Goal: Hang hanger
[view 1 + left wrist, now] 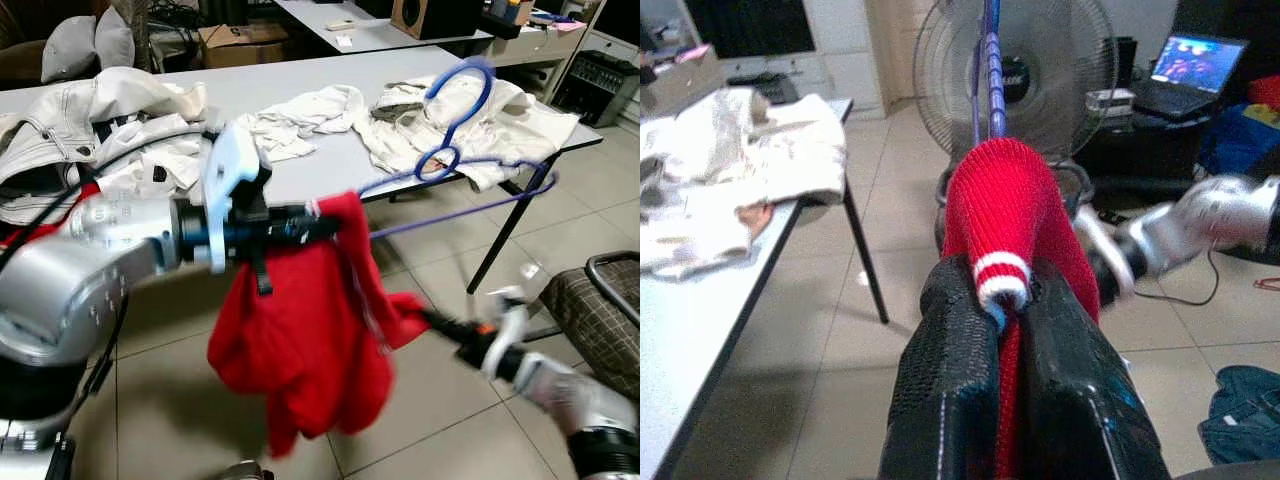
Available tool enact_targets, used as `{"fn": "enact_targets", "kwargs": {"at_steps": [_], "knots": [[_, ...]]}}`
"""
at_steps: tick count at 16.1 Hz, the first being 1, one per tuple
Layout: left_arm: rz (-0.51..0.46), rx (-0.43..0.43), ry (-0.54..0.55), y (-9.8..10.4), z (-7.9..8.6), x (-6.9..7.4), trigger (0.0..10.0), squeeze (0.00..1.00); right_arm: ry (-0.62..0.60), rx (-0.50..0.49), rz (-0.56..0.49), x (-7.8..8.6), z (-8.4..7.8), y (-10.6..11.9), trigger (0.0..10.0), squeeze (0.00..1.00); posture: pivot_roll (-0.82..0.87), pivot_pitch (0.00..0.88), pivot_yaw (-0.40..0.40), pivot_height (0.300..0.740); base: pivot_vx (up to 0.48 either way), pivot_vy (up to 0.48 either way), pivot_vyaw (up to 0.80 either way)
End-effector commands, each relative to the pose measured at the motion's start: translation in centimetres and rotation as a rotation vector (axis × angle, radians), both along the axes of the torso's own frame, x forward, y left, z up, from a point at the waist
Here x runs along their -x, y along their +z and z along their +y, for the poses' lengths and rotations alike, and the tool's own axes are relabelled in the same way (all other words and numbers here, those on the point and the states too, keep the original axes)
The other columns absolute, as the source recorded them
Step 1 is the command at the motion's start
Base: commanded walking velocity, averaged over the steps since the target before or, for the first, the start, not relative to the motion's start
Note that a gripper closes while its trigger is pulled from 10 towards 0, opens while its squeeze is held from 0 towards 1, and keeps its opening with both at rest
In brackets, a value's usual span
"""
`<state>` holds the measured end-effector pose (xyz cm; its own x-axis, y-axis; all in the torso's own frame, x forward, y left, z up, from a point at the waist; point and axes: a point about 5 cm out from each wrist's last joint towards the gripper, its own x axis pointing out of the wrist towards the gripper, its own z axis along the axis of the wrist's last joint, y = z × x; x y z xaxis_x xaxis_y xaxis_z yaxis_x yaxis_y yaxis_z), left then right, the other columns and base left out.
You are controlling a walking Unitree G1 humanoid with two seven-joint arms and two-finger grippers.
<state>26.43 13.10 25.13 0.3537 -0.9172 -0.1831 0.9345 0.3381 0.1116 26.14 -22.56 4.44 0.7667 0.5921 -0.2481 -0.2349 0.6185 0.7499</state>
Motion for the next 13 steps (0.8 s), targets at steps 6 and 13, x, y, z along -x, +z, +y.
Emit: {"fn": "enact_targets", "kwargs": {"at_steps": [6, 13], "knots": [[-0.044, -0.078, -0.041, -1.5, -0.3, 1.6, 0.0, 0.00, -0.404, -0.063, -0.259, -1.7, -5.2, 5.3, 0.0, 0.00, 0.02, 0.000, -0.030, 0.740, 0.000, 0.000, 0.00], [-0.017, -0.154, 0.053, -5.1, 1.1, 1.3, 0.0, 0.00, -0.515, -0.086, -0.249, -2.4, -7.5, 7.4, 0.0, 0.00, 0.00, 0.000, -0.024, 0.740, 0.000, 0.000, 0.00]]}}
